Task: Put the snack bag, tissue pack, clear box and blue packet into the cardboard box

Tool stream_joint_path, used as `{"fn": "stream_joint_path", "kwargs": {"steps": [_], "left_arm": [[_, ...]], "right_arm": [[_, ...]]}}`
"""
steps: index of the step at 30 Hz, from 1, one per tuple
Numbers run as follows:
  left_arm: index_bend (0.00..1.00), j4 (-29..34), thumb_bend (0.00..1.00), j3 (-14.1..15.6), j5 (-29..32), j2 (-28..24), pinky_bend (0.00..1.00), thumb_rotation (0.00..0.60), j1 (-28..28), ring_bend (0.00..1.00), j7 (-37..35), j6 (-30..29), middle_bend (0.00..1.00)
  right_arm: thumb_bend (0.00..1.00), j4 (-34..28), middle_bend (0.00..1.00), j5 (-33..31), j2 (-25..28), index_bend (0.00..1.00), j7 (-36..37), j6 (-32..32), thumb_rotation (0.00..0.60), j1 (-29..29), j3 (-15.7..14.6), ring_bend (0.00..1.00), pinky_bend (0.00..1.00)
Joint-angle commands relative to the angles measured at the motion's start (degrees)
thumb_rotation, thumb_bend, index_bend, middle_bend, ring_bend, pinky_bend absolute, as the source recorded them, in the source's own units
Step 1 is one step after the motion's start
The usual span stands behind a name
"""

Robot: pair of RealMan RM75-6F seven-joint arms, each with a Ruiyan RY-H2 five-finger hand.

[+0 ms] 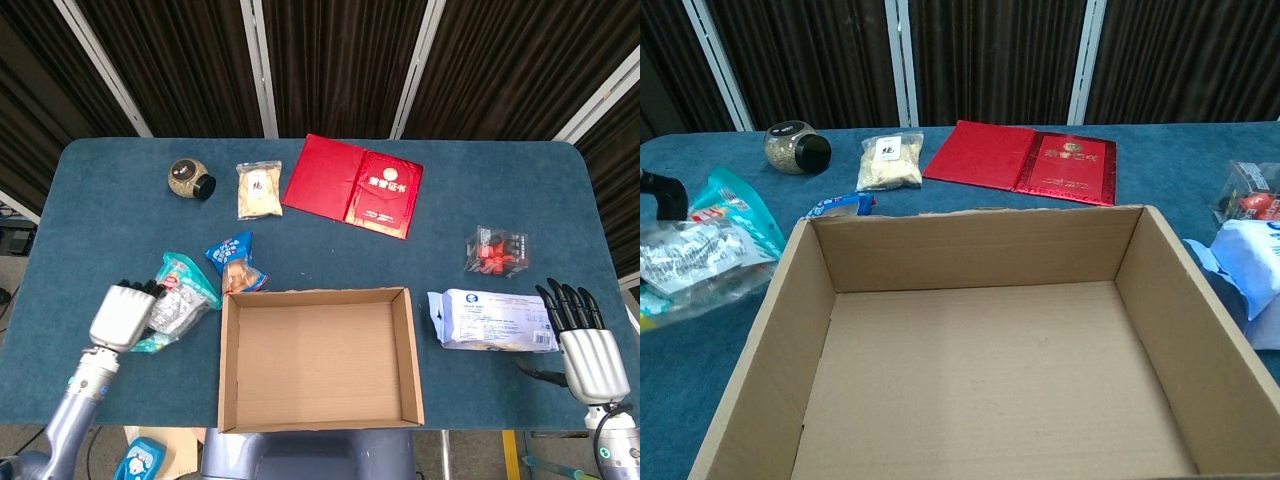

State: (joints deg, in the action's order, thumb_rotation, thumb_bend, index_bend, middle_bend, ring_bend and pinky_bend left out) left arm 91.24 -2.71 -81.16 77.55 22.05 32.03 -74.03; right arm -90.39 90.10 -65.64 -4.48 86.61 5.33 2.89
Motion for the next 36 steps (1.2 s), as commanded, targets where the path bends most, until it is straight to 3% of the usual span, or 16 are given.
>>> {"fn": "stream_joint_path", "kwargs": {"steps": [1, 8, 14, 19, 26, 27, 29, 31, 33, 36], "left_arm": [[0.84, 7.0, 0.67, -2.24, -3.09, -8.24, 0.56, 0.6, -0.07, 0.57, -1.88, -3.36, 0.64], [0.84, 15.87, 0.67, -5.64, -6.01, -18.36, 0.56, 0.6, 0.49, 0.58, -5.0, -6.05, 0.65], [0.84, 22.04, 0.67, -8.66, -7.55, -20.36, 0.56, 0.6, 3.27, 0.58, -5.52, -5.14, 0.65], [0.84, 26.26, 0.67, -9.63, -7.71, -15.83, 0.56, 0.6, 7.76, 0.58, -3.37, -0.38, 0.65], [0.82, 24.74, 0.65, -7.4, -6.45, -0.63, 0.54, 0.6, 13.58, 0.56, 3.96, 6.6, 0.61], [0.76, 23.84, 0.58, -7.04, -6.1, 1.7, 0.5, 0.6, 14.18, 0.51, 5.0, 7.28, 0.54], [0.53, 21.88, 0.37, -6.1, -5.59, 6.0, 0.31, 0.6, 15.07, 0.31, 6.65, 8.4, 0.31], [0.22, 20.56, 0.13, -4.69, -4.63, 9.01, 0.09, 0.6, 15.57, 0.06, 8.1, 9.86, 0.05], [0.06, 20.5, 0.03, -3.76, -3.16, 10.73, 0.02, 0.6, 15.53, 0.0, 9.07, 10.59, 0.0], [0.0, 21.49, 0.0, -3.49, -2.53, 12.2, 0.0, 0.6, 15.17, 0.0, 9.2, 9.89, 0.0]], "right_arm": [[0.0, -0.09, 0.0, 0.03, -0.03, 0.0, -0.09, 0.08, 0.6, -0.04, 0.0, 0.0, 0.0], [0.0, -0.07, 0.0, 0.13, -0.2, 0.0, -0.44, 0.08, 0.6, 0.04, 0.04, 0.0, 0.0], [0.0, 0.07, 0.0, 0.26, -0.39, 0.0, -0.5, 0.32, 0.6, 0.05, 0.14, 0.0, 0.0], [0.0, 0.2, 0.0, 0.29, -0.41, 0.0, -0.26, 0.51, 0.6, 0.06, 0.26, 0.0, 0.0], [0.0, 0.47, 0.0, 0.43, -0.26, 0.0, 0.45, 0.81, 0.6, -0.03, 0.29, 0.0, 0.0], [0.0, 0.52, 0.0, 0.44, -0.23, 0.0, 0.61, 0.81, 0.6, -0.03, 0.28, 0.0, 0.0], [0.0, 0.56, 0.0, 0.43, -0.15, 0.0, 0.9, 0.82, 0.6, -0.03, 0.29, 0.0, 0.0], [0.0, 0.59, 0.0, 0.43, -0.06, 0.0, 1.22, 0.9, 0.6, -0.05, 0.32, 0.0, 0.0], [0.0, 0.68, 0.0, 0.38, 0.01, 0.0, 1.49, 0.96, 0.6, -0.07, 0.38, 0.0, 0.0], [0.0, 0.75, 0.0, 0.15, 0.14, 0.0, 1.84, 1.0, 0.6, -0.14, 0.46, 0.0, 0.0]]}}
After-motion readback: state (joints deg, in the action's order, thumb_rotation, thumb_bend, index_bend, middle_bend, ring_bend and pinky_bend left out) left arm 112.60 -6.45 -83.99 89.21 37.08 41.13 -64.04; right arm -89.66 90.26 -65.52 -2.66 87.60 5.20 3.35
